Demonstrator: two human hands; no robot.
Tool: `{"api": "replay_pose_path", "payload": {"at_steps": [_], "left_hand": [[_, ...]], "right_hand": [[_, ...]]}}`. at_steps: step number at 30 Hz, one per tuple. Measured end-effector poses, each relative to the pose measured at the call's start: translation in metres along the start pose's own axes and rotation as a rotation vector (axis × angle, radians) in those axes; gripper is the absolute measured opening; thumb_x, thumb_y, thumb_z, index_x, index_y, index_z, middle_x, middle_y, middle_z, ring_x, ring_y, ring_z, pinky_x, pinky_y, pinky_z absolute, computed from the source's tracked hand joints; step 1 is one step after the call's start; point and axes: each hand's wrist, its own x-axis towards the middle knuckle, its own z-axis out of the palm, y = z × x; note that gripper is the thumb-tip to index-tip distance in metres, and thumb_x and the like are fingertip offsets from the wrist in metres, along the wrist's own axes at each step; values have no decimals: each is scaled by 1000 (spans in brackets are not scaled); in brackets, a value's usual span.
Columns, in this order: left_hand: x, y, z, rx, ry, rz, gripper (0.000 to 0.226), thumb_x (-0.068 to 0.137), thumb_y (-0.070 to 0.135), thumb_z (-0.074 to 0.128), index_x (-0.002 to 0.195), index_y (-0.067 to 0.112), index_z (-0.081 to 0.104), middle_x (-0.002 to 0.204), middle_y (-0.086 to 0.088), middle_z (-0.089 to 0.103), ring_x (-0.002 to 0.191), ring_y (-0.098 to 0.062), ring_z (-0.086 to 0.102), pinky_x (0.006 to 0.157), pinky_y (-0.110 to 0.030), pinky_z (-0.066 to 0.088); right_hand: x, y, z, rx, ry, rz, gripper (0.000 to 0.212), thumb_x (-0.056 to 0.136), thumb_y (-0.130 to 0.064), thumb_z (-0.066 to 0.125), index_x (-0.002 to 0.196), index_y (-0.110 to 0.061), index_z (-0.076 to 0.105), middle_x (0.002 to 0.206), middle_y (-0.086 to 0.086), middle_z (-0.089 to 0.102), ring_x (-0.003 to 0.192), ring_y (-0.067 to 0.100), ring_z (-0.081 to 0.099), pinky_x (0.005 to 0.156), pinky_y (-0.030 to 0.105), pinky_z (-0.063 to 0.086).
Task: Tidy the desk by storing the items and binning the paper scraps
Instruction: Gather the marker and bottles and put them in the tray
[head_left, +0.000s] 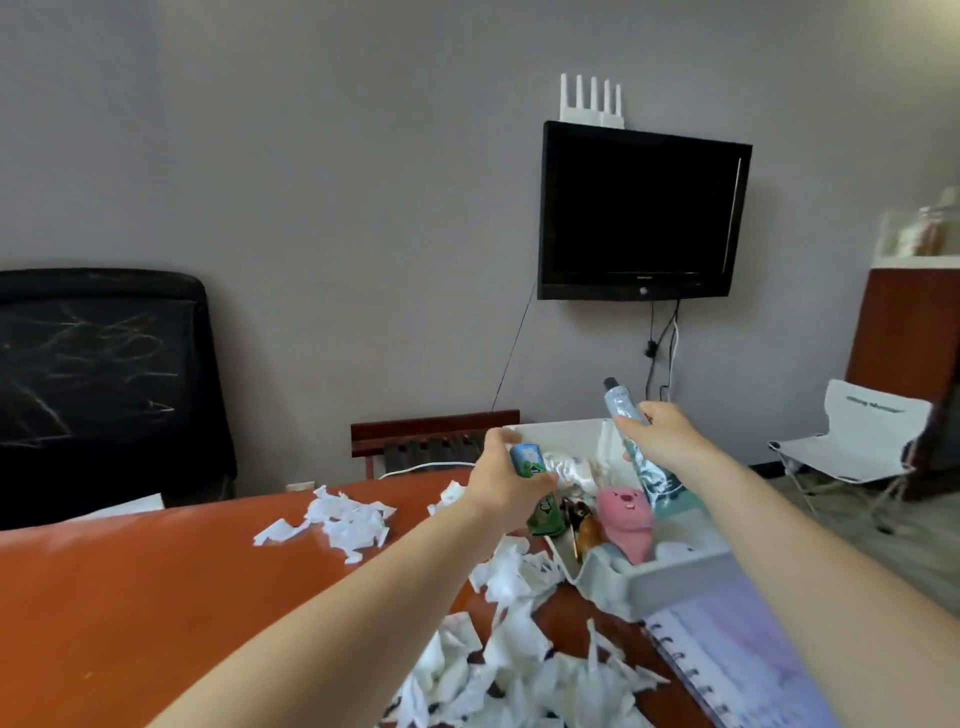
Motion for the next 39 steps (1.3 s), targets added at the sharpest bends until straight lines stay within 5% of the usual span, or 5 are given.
{"api": "replay_pose_path", "payload": {"at_steps": [4,17,29,33,39], "left_hand": [[26,-11,20,-3,10,17,36,93,12,56,126,18,43,105,-7,49,93,-23,56,87,-39,55],[57,-40,56,300,51,-12,31,88,10,57,119,8,50,122,-14,56,109,-30,57,89,-34,52],[57,-43,50,610,-4,193,26,90,8,54,116,6,53,122,-12,55,108,-28,55,88,-31,45],[51,-37,42,581,-6,213,25,94,13,49,117,6,55,122,-12,58,108,-28,57,87,-32,49],[36,-12,24,556,-50,239,28,97,20,43,114,4,59,114,-14,65,93,-24,60,81,-31,49]], "right_hand": [[13,10,0,-31,100,-37,36,92,-9,45,126,-17,49,114,13,59,92,37,62,81,42,51],[52,47,24,-217,-21,-27,62,88,-3,54,145,-18,35,146,11,42,128,31,45,104,37,41],[60,60,29,-333,-78,39,48,84,13,40,118,-9,65,134,15,53,102,28,56,75,26,44],[59,52,25,-277,-24,15,32,87,8,48,104,-6,71,116,14,64,106,31,58,95,33,44],[39,23,18,-256,-114,-82,26,89,0,49,98,-8,71,95,2,62,93,21,58,82,33,47]]}}
